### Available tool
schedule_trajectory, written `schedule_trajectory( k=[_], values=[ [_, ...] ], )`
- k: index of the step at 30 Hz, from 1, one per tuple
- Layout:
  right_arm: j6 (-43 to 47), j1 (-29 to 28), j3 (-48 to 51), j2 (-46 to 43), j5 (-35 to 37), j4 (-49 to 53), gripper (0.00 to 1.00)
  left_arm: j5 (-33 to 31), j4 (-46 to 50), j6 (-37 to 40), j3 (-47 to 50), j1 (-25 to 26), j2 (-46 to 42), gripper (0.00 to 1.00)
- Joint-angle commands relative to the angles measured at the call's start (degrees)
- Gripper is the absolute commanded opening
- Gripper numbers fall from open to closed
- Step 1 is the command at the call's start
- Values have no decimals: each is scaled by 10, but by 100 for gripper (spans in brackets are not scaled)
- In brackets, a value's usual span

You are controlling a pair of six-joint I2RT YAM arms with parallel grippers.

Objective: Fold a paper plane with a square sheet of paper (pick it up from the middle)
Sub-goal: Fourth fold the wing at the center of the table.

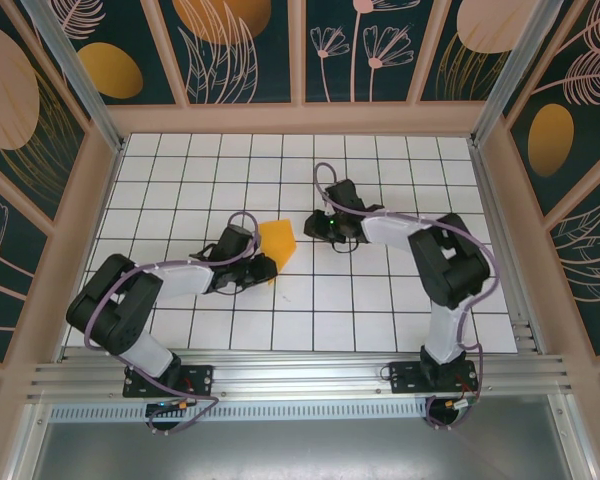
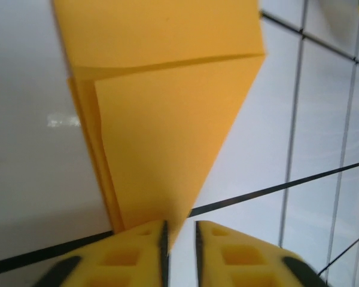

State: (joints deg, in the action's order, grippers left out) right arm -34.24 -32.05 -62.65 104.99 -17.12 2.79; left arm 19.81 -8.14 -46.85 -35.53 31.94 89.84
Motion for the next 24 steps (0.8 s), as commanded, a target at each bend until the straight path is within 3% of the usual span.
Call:
schedule_trajectory(
  k=[1,4,17,24],
  values=[
    [-25,-6,53,-62,18,-27,40,-35,11,24,-28,0,-34,30],
    [-46,-18,88,-79,7,-57,49,-59,13,37,-39,0,-35,34],
    [-71,-41,89,-55,-14,-79,58,-123,8,47,-44,0,-17,49],
    [-75,-42,106,-76,-8,-94,65,-125,-6,48,-45,0,16,48]
  ],
)
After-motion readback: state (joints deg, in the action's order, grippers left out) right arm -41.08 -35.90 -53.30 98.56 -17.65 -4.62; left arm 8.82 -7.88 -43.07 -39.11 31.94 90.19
